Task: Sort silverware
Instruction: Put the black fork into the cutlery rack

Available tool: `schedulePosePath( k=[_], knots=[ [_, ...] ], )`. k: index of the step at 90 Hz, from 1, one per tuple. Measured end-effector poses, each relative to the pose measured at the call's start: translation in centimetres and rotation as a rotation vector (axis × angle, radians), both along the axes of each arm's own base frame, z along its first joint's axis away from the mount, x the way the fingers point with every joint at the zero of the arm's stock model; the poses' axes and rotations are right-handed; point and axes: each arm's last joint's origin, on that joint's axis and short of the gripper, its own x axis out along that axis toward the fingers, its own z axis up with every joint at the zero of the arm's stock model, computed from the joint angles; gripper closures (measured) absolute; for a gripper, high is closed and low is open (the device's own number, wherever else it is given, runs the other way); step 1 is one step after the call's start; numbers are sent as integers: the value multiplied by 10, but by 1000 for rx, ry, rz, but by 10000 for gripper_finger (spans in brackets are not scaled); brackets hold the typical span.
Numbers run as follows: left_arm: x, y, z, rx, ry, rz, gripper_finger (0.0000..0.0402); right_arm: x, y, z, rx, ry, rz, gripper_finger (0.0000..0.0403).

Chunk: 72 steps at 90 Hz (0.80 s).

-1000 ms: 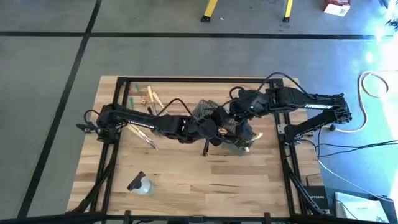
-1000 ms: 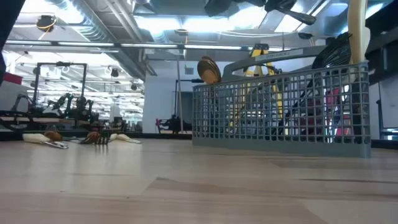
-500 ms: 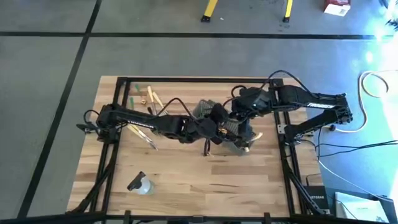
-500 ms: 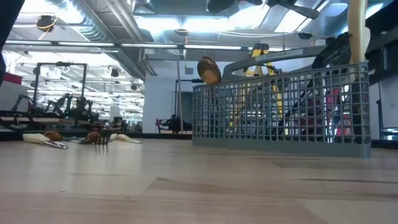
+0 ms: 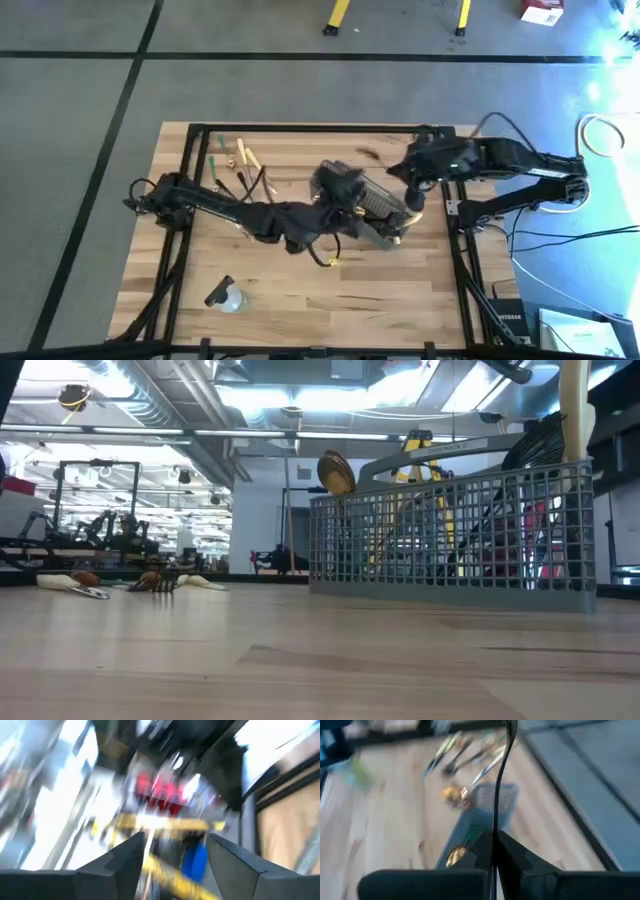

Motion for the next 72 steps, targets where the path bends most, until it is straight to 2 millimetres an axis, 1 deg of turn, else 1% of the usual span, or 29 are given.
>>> schedulePosePath(
  k=[3,7,10,15,23,30,36,44,58,72],
  knots=[
    [-1,2,1,-35,-43,36,212,-6,-1,0,5,-64,-22,403],
    [-3,7,1,-73,-87,43,221,-13,-1,1,13,-170,-37,403],
    [-3,12,-3,-98,-104,38,230,-16,-1,-1,18,-247,-39,403],
    [0,22,-11,-137,-123,27,244,-18,-1,-9,28,-352,-31,403],
    [4,37,-33,-194,-112,23,266,-14,0,-33,44,-428,3,403],
    [2,47,-43,-262,-123,-5,280,-7,2,-57,58,-462,42,403],
    [-2,52,-41,-322,-173,-47,288,-5,3,-71,57,-510,82,403],
    [-4,52,-40,-369,-206,-74,295,-7,4,-80,48,-604,144,403],
    [-4,50,-42,-426,-205,-136,303,-9,6,-106,22,-606,218,403],
    [-4,52,-39,-492,-243,-209,309,-10,9,-119,25,-640,323,403]
  ],
)
